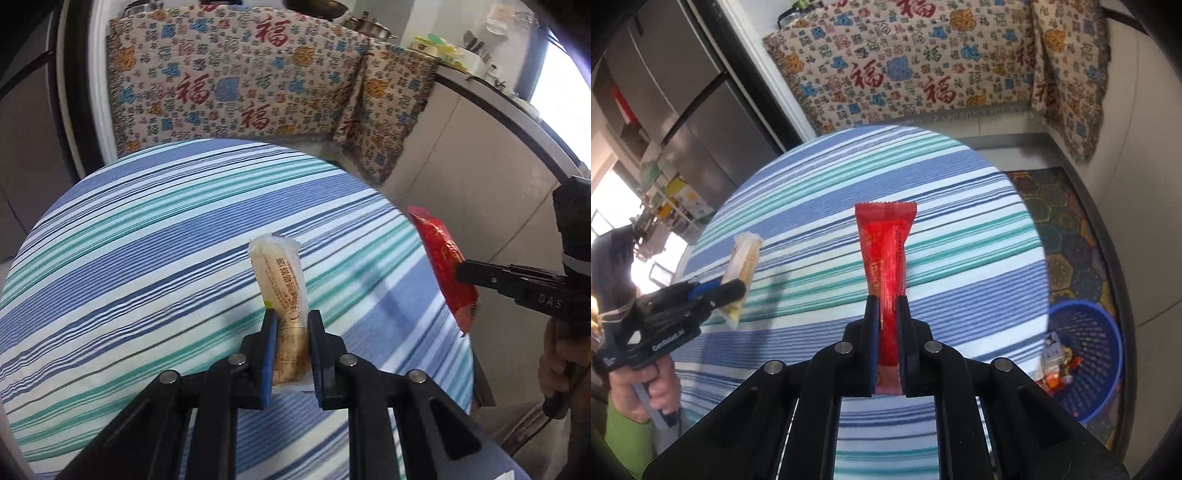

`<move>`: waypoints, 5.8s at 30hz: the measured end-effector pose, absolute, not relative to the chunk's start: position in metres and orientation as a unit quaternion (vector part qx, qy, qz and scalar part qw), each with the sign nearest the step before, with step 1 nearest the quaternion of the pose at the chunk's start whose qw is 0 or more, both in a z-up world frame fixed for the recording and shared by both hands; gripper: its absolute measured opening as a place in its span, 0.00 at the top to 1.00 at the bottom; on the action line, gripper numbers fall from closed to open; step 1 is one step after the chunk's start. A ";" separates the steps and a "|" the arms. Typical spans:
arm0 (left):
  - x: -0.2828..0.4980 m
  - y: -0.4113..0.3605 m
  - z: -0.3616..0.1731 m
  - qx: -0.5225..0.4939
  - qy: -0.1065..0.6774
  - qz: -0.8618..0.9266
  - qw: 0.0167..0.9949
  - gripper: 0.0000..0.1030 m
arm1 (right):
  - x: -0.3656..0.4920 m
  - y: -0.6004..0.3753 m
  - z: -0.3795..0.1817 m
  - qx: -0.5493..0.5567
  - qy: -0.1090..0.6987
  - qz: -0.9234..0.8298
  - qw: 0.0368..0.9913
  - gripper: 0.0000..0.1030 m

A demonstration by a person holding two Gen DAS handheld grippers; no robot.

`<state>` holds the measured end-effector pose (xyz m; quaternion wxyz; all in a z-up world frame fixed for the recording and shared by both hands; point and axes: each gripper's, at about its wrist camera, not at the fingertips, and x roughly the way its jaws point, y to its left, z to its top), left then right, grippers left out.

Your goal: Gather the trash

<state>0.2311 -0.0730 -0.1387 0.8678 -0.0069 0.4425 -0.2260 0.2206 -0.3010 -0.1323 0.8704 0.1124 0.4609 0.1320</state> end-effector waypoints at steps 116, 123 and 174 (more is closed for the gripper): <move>0.043 -0.349 -0.075 0.125 0.406 -0.265 0.866 0.00 | -0.057 -0.496 -0.096 0.158 0.420 -0.113 0.887 0.00; 0.043 -0.349 -0.076 0.127 0.407 -0.263 0.866 0.00 | -0.058 -0.496 -0.095 0.159 0.420 -0.113 0.886 0.00; 0.043 -0.349 -0.079 0.132 0.413 -0.262 0.863 0.00 | -0.059 -0.499 -0.095 0.160 0.423 -0.111 0.885 0.00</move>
